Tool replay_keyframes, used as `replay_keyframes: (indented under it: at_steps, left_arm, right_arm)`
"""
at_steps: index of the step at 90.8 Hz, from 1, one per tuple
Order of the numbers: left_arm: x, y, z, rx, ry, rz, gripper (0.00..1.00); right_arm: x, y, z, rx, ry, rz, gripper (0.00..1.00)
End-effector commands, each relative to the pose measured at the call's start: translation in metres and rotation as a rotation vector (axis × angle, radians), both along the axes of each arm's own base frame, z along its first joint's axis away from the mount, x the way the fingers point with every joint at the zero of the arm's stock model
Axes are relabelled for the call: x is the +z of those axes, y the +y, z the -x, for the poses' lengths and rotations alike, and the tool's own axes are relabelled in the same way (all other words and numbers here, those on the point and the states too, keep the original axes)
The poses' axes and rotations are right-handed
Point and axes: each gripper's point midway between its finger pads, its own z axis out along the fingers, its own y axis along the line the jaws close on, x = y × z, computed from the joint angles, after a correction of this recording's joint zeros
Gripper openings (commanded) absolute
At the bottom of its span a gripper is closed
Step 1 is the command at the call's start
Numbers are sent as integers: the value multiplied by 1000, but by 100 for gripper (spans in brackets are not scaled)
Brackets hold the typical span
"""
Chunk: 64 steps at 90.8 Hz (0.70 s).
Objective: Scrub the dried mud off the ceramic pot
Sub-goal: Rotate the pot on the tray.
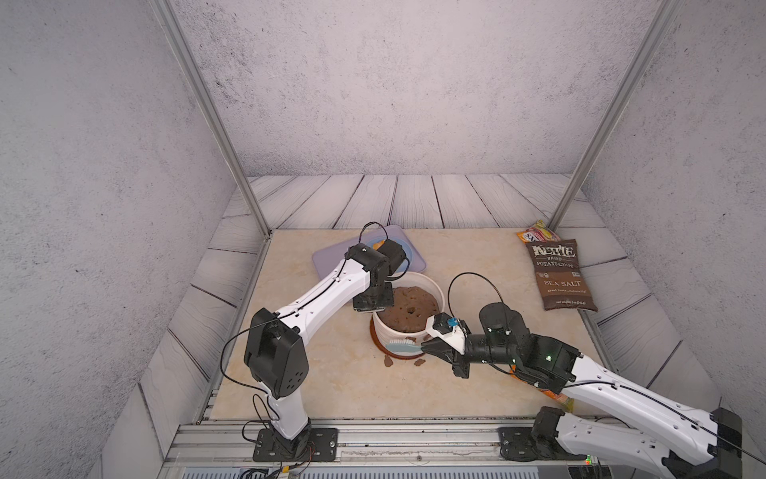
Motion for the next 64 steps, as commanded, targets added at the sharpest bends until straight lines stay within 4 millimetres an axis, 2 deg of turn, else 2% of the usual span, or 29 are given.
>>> replay_keyframes:
  at_steps: [1, 17, 37, 46, 64]
  left_arm:
    - [-8, 4, -7, -77, -15, -53, 4]
    - [-9, 2, -6, -97, -14, -43, 4]
    - [-11, 2, -7, -112, -20, -40, 5]
    - [-12, -1, -6, -120, -20, -25, 4]
    - [-14, -1, -7, -129, -18, -24, 4]
  right_arm:
    - [-13, -2, -16, -55, -26, 89, 0]
    - [-28, -3, -24, -87, -20, 133, 0]
    - [-43, -26, -36, -187, -20, 176, 0]
    - [-53, -34, -34, -197, 1, 196, 0]
    - [-61, -39, -24, -181, 44, 205, 0]
